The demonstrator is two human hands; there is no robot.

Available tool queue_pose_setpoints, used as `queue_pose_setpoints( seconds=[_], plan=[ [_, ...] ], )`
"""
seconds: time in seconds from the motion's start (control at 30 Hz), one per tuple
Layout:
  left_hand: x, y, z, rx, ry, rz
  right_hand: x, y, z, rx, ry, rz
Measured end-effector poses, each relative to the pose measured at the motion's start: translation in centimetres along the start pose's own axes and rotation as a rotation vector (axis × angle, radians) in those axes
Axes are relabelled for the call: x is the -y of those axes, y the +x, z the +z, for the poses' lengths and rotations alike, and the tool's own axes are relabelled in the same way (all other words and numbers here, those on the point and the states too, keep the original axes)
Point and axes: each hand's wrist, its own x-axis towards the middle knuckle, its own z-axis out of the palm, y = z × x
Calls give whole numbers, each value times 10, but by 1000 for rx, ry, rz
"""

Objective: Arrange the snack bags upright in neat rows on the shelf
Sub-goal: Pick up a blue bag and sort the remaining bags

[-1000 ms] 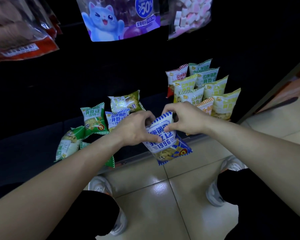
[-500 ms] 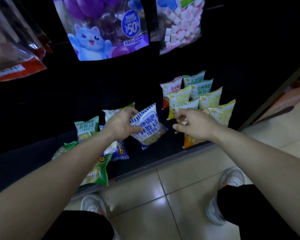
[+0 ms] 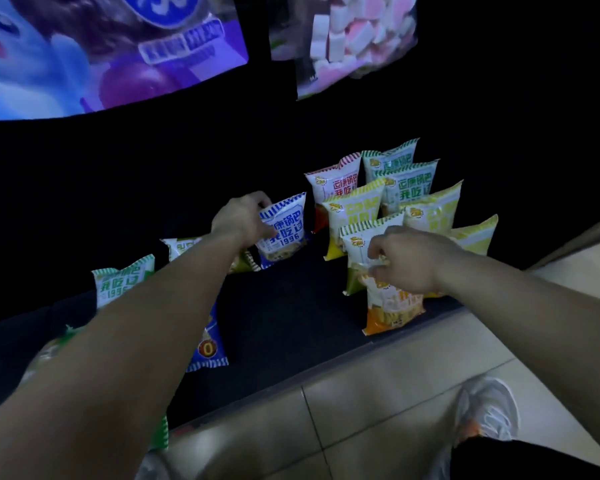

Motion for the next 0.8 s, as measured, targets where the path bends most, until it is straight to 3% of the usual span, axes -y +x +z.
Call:
queue_pose_setpoints(
  seconds=[0.3, 0.43, 0.57, 0.7, 0.8],
  plan=[
    [11, 65, 25, -80, 11, -38, 10, 27, 4, -11, 86, -41],
    [7, 53, 29, -274, 271, 21, 10, 30, 4, -21, 77, -38],
    [2, 33, 24, -378, 284, 66, 16, 28, 4, -16, 57, -21],
    [6, 6, -6, -314, 198, 99, 36, 27, -3, -37, 50, -58],
    [24, -33, -36, -159, 212, 75, 62, 24, -11, -56, 66, -104]
  ],
)
